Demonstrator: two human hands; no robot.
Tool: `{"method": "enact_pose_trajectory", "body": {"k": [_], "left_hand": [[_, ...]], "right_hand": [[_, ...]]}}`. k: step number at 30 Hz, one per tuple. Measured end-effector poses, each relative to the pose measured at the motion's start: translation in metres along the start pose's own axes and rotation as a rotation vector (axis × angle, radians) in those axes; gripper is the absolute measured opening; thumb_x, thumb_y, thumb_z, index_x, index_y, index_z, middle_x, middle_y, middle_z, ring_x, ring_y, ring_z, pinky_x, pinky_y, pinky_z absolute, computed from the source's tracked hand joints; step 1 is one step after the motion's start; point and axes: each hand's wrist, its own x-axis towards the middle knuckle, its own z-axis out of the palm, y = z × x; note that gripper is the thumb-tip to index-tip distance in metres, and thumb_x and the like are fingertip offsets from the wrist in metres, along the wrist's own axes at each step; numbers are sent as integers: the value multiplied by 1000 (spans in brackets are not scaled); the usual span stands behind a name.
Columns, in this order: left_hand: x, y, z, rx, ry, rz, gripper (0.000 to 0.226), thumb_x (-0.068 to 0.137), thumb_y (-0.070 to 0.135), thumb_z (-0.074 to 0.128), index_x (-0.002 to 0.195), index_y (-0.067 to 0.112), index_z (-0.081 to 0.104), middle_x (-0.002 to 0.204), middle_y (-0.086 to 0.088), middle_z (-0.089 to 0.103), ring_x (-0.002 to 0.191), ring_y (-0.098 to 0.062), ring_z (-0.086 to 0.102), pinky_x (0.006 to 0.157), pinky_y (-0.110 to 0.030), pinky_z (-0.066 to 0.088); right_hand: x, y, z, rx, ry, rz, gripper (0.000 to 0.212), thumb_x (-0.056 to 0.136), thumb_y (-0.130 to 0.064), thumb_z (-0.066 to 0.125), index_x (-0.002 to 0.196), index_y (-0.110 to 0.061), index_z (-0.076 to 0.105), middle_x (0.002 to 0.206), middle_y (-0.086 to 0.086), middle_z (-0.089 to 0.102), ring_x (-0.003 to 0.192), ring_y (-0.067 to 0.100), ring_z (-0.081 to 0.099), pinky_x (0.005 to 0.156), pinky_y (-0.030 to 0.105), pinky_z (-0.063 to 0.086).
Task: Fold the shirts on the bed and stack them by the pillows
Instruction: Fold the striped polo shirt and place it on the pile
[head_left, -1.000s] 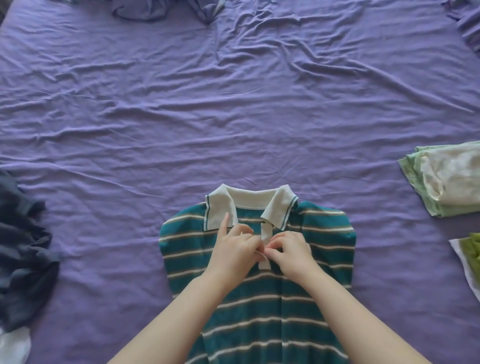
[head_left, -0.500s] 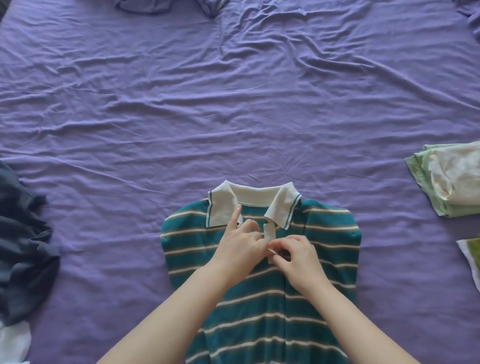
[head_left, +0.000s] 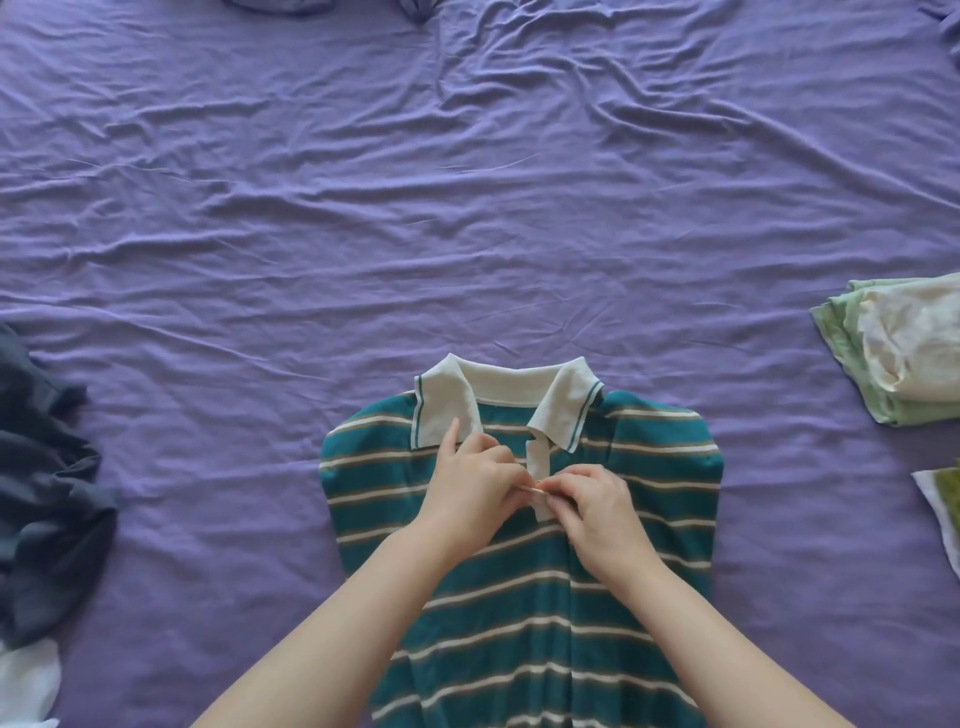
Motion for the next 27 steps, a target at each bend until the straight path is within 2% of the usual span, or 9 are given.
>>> {"method": "enact_pose_trajectory", "body": {"k": [5, 8, 12, 15, 18, 20, 22, 25, 27], "left_hand": [[1, -1, -2, 35, 5, 5, 32, 92, 50, 45, 109, 34, 66, 111, 10, 59, 121, -16, 38, 116, -49, 0], [3, -4, -1, 107, 18, 38, 36, 91, 54, 43, 106, 29, 66, 106, 9, 63, 118, -17, 42, 116, -46, 1], [7, -7, -2, 170, 21, 94, 37, 90, 54, 44, 101, 26, 66, 100, 7, 64, 112, -19, 47, 115, -46, 4], [9, -15, -8, 182, 18, 95, 23, 92, 42, 50, 103, 28, 65, 102, 8, 63, 117, -19, 45, 115, -52, 1], [10, -25, -16, 171, 36, 81, 24, 92, 42, 51, 105, 31, 67, 102, 11, 65, 119, -16, 44, 116, -51, 2], [10, -26, -20, 149, 40, 76, 24, 93, 42, 50, 107, 33, 67, 103, 13, 66, 118, -14, 45, 116, -50, 3], [11, -21, -23, 101, 55, 67, 24, 92, 42, 51, 107, 35, 68, 102, 12, 66, 117, -14, 45, 116, -48, 4], [14, -14, -26, 74, 72, 74, 25, 91, 46, 50, 105, 37, 68, 100, 11, 65, 116, -15, 43, 116, -46, 6], [17, -12, -25, 94, 64, 78, 25, 92, 46, 49, 105, 35, 68, 102, 10, 64, 118, -17, 41, 116, -45, 5]], "right_hand": [[5, 5, -3, 10, -40, -6, 19, 90, -27, 58, 105, -27, 69, 108, -7, 61, 110, 13, 46, 100, 29, 34], [7, 6, -6, 14, -73, -11, 14, 87, -30, 62, 100, -30, 69, 105, -9, 61, 109, 12, 46, 100, 33, 35], [10, 2, -5, -79, -45, -26, 8, 85, -41, 62, 88, -34, 58, 97, -11, 61, 101, 11, 47, 89, 27, 33], [14, 2, -11, -63, 30, -80, 12, 91, -30, 56, 97, -28, 67, 94, -9, 66, 99, 14, 51, 90, 33, 40], [15, 4, -15, -234, 14, -157, 18, 90, -27, 58, 105, -29, 67, 95, -7, 67, 99, 18, 51, 87, 34, 42], [14, 1, -11, -385, 46, -223, 14, 82, -25, 70, 96, -26, 70, 89, -5, 66, 94, 21, 55, 79, 36, 44], [14, -3, -7, -405, 119, -252, 11, 74, -21, 78, 83, -21, 71, 82, -2, 66, 85, 24, 59, 73, 38, 46], [20, -5, -7, -368, 119, -201, 13, 86, -33, 63, 94, -25, 68, 95, -6, 62, 99, 19, 51, 87, 35, 35], [25, -4, -9, -327, 140, -177, 18, 88, -38, 58, 99, -28, 66, 99, -9, 59, 102, 16, 47, 87, 31, 29]]}}
